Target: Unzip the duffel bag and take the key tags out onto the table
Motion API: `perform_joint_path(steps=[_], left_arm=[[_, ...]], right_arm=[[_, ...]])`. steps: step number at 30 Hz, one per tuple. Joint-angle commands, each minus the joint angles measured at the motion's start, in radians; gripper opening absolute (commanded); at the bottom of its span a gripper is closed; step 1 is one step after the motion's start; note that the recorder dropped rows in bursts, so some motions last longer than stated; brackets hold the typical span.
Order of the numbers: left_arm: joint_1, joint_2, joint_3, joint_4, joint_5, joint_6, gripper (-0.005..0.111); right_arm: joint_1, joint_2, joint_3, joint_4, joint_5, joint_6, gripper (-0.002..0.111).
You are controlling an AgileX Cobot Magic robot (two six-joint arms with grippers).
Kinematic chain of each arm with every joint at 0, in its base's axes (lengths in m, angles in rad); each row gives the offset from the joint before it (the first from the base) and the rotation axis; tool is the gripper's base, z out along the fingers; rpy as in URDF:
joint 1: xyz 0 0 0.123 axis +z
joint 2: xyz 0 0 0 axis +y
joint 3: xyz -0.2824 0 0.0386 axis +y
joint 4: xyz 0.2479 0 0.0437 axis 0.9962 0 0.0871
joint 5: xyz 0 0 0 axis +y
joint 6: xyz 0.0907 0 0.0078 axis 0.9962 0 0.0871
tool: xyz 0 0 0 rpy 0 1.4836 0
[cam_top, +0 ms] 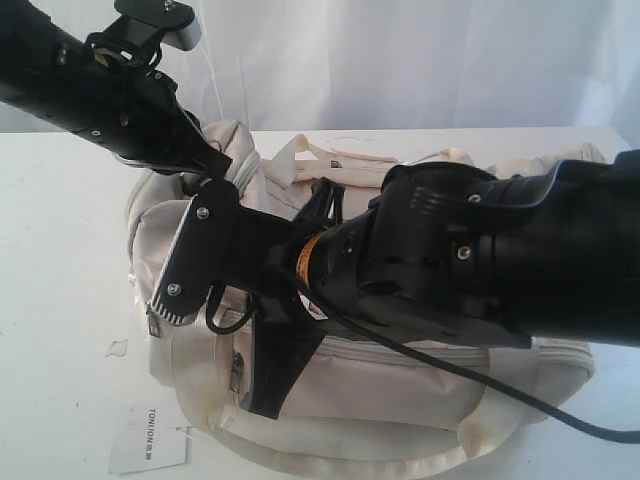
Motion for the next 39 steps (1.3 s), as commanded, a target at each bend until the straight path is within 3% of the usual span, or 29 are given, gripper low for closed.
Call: perform_joint_path(steps=[1, 6, 10, 17, 28, 31, 36, 39], left_arm=[[0.003, 0.02, -0.005, 0.012, -0.131, 0.024, 0.0], [0.003, 0.034, -0.005, 0.013, -0.169, 0.024, 0.0], [0.003, 0.033, -0.005, 0.02, -0.119, 0.024, 0.0], [0.021, 0.036, -0.007, 0.03, -0.229, 0.024, 0.0], [0.033, 0.054, -0.007, 0.038, -0.284, 0.024, 0.0], [0.033, 0.054, -0.007, 0.038, -0.26, 0.024, 0.0], [0.033, -0.008, -0.007, 0.038, -0.041, 0.024, 0.0], [0.033, -0.074, -0.007, 0.017, 0.016, 0.024, 0.0]], right_arm=[[0.016, -0.001, 0.009, 0.025, 0.017, 0.008, 0.0], [0.016, -0.001, 0.009, 0.025, 0.017, 0.015, 0.0], [0.016, -0.001, 0.009, 0.025, 0.021, 0.05, 0.0], [0.045, -0.016, 0.009, 0.009, 0.021, 0.05, 0.0], [0.058, -0.065, 0.009, -0.092, 0.062, 0.176, 0.0], [0.058, -0.091, 0.009, -0.103, 0.069, 0.189, 0.0], [0.058, -0.109, 0.021, -0.217, 0.125, 0.284, 0.0], [0.058, -0.109, 0.045, -0.223, 0.108, 0.32, 0.0]])
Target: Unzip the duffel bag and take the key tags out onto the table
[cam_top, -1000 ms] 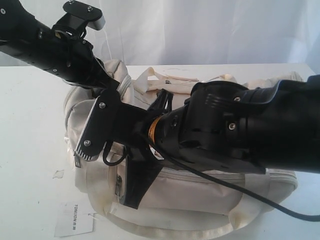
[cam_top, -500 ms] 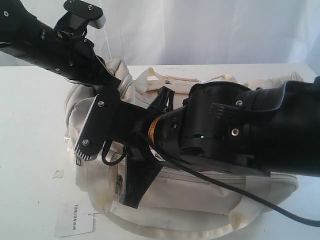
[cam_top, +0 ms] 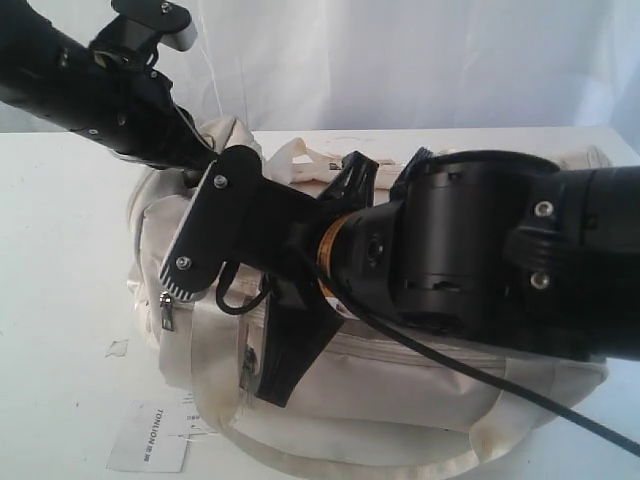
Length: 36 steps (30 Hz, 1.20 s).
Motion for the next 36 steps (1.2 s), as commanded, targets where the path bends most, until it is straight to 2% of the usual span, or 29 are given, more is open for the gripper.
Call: perform_joint_path(steps=[1, 4, 5, 8, 11, 12, 17, 23, 31, 33, 36], left_arm=[[0.01, -0.103, -0.009, -0.026, 0.064, -0.001, 0.0], [0.01, -0.138, -0.009, -0.039, 0.1, 0.0, 0.0], [0.01, -0.14, -0.009, -0.039, 0.117, 0.005, 0.0], [0.01, -0.14, -0.007, -0.066, 0.144, 0.042, 0.0], [0.01, -0.14, -0.007, -0.083, 0.151, 0.063, 0.0], [0.01, -0.14, -0.007, -0.083, 0.151, 0.063, 0.0], [0.01, -0.14, -0.007, -0.091, 0.152, 0.063, 0.0], [0.01, -0.14, -0.007, -0.099, 0.154, 0.07, 0.0], [0.01, -0.14, -0.007, -0.099, 0.152, 0.075, 0.0], [0.01, -0.14, -0.007, -0.099, 0.152, 0.075, 0.0], [0.01, -0.14, -0.007, -0.099, 0.15, 0.075, 0.0]], right_arm=[[0.011, -0.017, 0.035, -0.001, -0.009, 0.049, 0.0], [0.011, -0.017, 0.037, 0.003, -0.088, 0.054, 0.001], [0.011, -0.017, 0.033, 0.003, -0.092, 0.076, 0.006], [0.011, -0.021, 0.02, 0.003, -0.092, 0.13, 0.03], [0.011, -0.04, -0.002, 0.003, -0.113, 0.155, 0.061], [0.011, -0.043, -0.009, 0.003, -0.123, 0.158, 0.064], [0.009, -0.034, -0.047, -0.033, -0.177, 0.168, 0.063], [-0.002, 0.036, -0.047, -0.226, -0.148, 0.344, 0.061], [-0.002, 0.074, -0.047, -0.278, -0.109, 0.405, 0.036], [-0.002, 0.074, -0.047, -0.278, -0.092, 0.405, 0.026], [-0.002, 0.074, -0.047, -0.278, -0.079, 0.405, 0.006]])
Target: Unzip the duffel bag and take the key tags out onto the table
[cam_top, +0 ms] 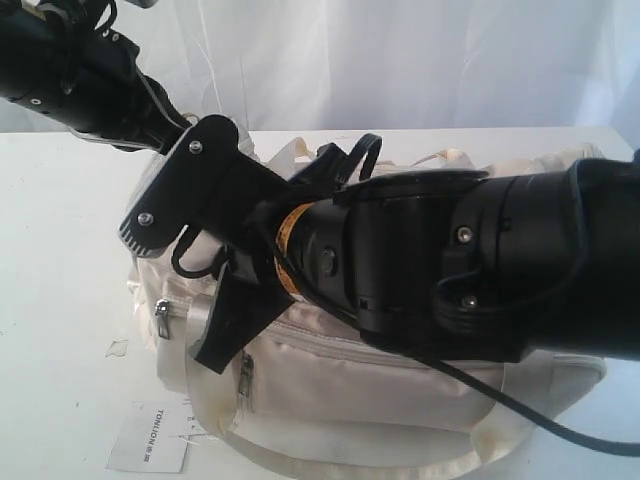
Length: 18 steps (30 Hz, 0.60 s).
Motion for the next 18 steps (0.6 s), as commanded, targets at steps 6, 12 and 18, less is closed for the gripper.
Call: perform_joint_path(steps=[6, 12, 18], left_arm=[[0.004, 0.012, -0.005, -0.02, -0.08, 0.004, 0.0], [0.004, 0.083, -0.007, -0.05, -0.246, 0.008, 0.0], [0.004, 0.162, -0.058, -0.049, -0.284, 0.01, 0.0]], right_arm=[[-0.002, 0.0, -0.002, -0.012, -0.017, 0.008, 0.0], [0.029, 0.0, -0.002, -0.017, 0.003, 0.008, 0.0], [0.045, 0.0, -0.002, -0.025, 0.013, 0.009, 0.0]])
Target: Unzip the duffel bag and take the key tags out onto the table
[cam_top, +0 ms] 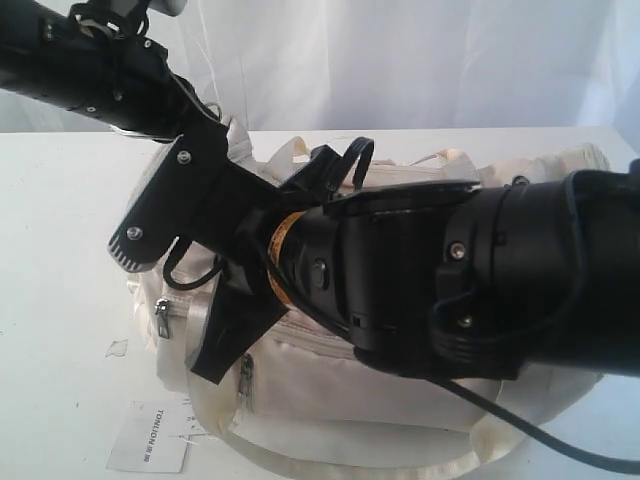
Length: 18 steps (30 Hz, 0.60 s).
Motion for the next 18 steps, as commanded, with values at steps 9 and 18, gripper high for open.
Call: perform_joint_path(steps=[9, 18], left_arm=[[0.004, 0.171, -0.177, -0.008, -0.143, 0.007, 0.0], [0.004, 0.276, -0.219, -0.008, -0.274, 0.026, 0.0]], right_arm=[[0.037, -0.018, 0.0, 0.001, -0.003, 0.007, 0.0], [0.055, -0.021, 0.0, 0.005, 0.054, 0.008, 0.0]])
